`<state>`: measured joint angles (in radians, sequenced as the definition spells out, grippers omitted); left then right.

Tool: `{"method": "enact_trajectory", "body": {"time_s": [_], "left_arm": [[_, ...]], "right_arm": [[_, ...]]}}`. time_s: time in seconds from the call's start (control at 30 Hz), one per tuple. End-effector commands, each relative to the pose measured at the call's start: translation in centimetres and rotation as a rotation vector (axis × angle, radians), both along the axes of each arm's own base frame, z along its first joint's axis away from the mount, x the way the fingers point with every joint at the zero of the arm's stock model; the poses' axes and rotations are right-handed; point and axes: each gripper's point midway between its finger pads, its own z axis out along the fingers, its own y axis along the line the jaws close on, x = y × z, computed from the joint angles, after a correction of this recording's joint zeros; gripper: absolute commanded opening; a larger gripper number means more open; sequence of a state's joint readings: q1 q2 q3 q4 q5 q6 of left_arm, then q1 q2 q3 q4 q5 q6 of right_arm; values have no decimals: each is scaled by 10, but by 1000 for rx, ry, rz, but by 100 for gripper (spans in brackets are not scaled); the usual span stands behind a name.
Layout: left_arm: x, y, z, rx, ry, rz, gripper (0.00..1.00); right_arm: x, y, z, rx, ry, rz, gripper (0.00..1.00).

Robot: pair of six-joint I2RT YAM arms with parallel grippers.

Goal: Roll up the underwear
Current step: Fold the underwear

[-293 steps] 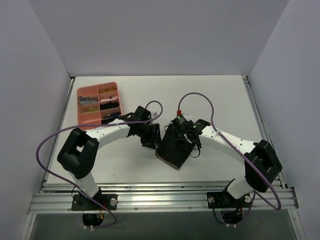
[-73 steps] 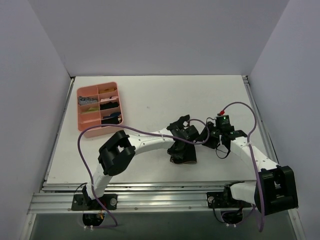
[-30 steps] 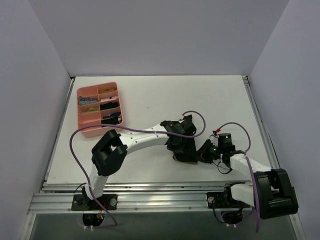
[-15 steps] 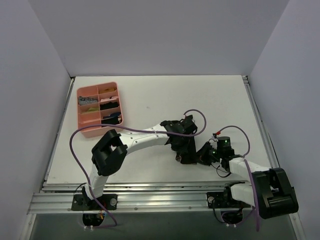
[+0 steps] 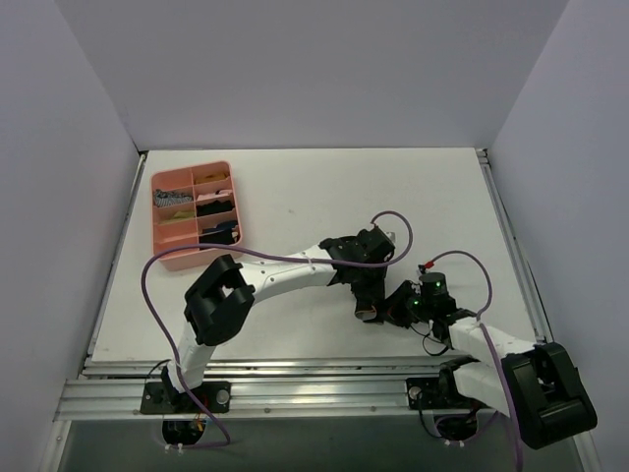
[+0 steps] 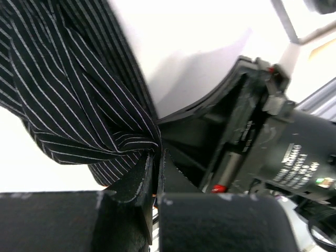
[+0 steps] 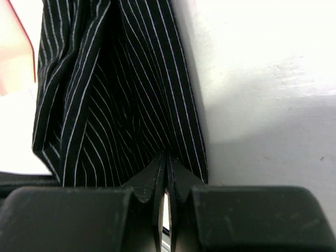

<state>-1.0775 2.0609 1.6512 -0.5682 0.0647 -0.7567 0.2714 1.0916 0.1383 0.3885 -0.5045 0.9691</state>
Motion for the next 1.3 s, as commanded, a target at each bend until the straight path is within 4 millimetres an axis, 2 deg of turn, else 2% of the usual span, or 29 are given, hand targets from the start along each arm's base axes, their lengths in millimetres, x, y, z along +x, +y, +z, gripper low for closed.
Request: {"method": "enact_trajectory", "body": {"time_s": [0.0, 0.07, 0.33, 0.37, 0.4, 0.43, 0.5, 0.53, 0.57, 0.6, 0.67, 0.83, 0.93, 1.27], "left_arm": [[-2, -23, 6, -88, 14, -5, 2], [-4, -19, -7, -61, 27, -5, 2], [-6, -15, -33, -11, 59, -7, 2], [-7, -13, -39, 3, 66, -8, 2], [-6, -12, -41, 12, 68, -7, 2], [-6, -11, -43, 17, 69, -7, 2], [-6, -10, -49, 29, 79, -7, 2], [-4, -8, -51, 32, 82, -4, 2], [-4, -8, -55, 39, 89, -3, 2], [-5, -8, -55, 41, 91, -4, 2], [-3, -9, -55, 41, 91, -4, 2], [0, -9, -54, 39, 87, 0, 2], [0, -10, -54, 35, 100, 4, 2], [1, -16, -43, -17, 162, 31, 2]], "right_arm": [[-13, -9, -18, -55, 72, -47, 0], [-12, -9, -16, -53, 66, -51, 0], [-11, -15, -6, -88, 47, -71, 2], [-9, -15, -1, -94, 32, -69, 5], [-2, -16, 11, -96, -12, -79, 8], [-6, -19, 11, -113, 3, -81, 11], [-2, -21, 26, -114, -52, -94, 20], [-4, -24, 27, -127, -42, -100, 24], [-4, -23, 31, -124, -54, -99, 32], [-4, -22, 37, -117, -85, -89, 36], [-9, -24, 38, -139, -80, -76, 41], [-15, -27, 36, -178, -114, -34, 43], [-16, -30, 28, -217, -106, -2, 47], [-6, -26, 29, -249, -136, 15, 62]]}}
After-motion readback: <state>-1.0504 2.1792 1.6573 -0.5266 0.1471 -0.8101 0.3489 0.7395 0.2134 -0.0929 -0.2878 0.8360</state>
